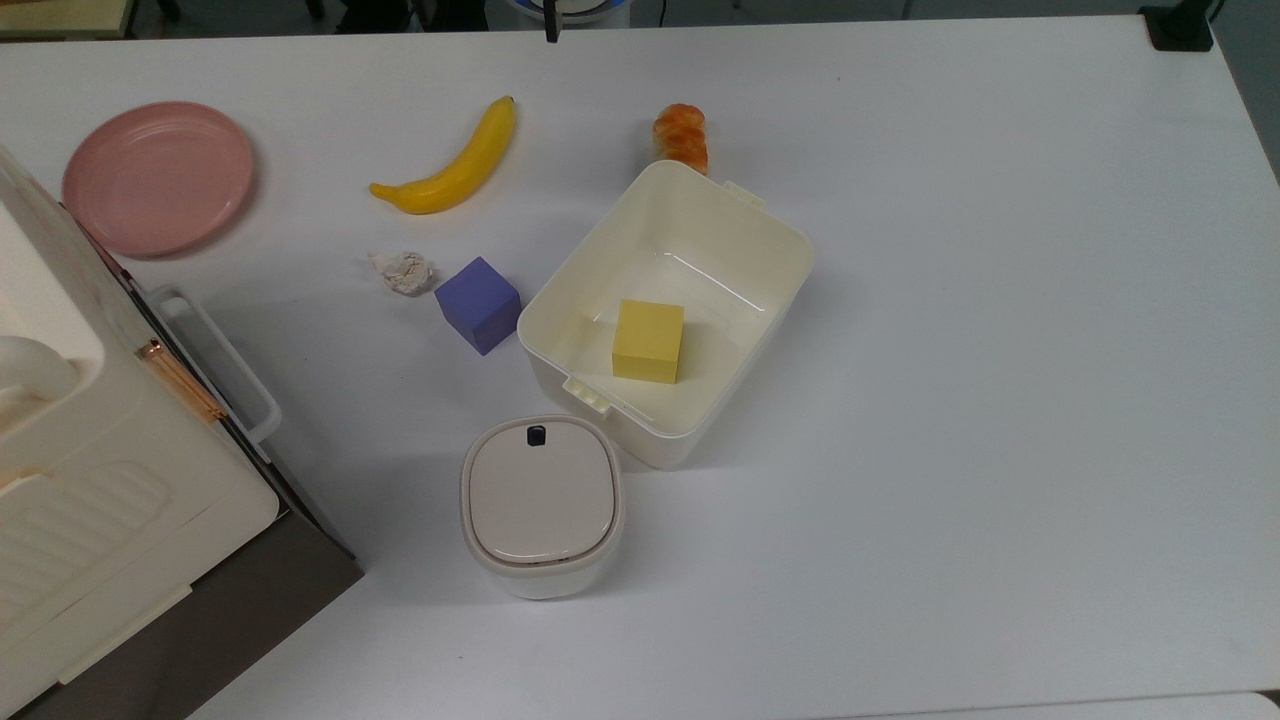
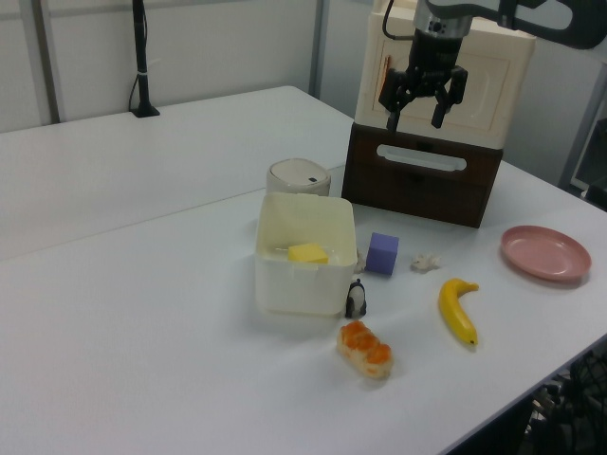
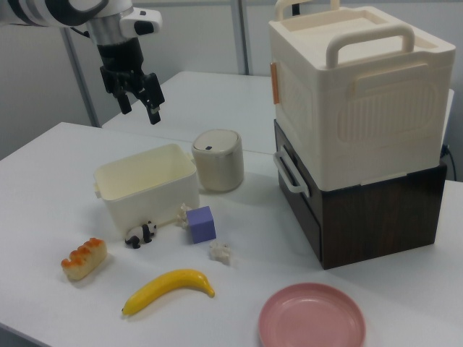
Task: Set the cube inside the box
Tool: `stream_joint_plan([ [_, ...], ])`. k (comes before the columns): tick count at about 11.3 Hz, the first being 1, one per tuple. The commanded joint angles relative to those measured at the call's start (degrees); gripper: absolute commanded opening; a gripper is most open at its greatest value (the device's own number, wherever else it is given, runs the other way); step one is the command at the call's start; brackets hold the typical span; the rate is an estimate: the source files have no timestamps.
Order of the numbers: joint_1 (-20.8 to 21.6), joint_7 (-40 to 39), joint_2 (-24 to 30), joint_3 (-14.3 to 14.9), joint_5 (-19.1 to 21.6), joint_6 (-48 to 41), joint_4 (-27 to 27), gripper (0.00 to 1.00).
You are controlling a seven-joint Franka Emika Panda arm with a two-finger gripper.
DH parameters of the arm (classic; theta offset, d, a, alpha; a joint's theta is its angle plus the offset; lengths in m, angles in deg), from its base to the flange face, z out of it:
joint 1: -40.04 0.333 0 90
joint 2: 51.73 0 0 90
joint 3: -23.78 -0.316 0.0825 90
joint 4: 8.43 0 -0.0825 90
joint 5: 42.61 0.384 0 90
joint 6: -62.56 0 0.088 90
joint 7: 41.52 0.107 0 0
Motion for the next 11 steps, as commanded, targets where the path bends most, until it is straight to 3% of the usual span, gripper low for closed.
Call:
stream_joint_plan([
  [1, 0.09, -2.84, -0.08, 0.23, 3.51, -2.4, -0.29, 1.0],
  [8, -0.08, -3.65, 0.79, 0.06, 3.62, -1.88, 0.16, 1.0],
  [11, 0.18, -12.92, 4.3, -0.03, 3.53, 6.09, 6.99, 1.0],
])
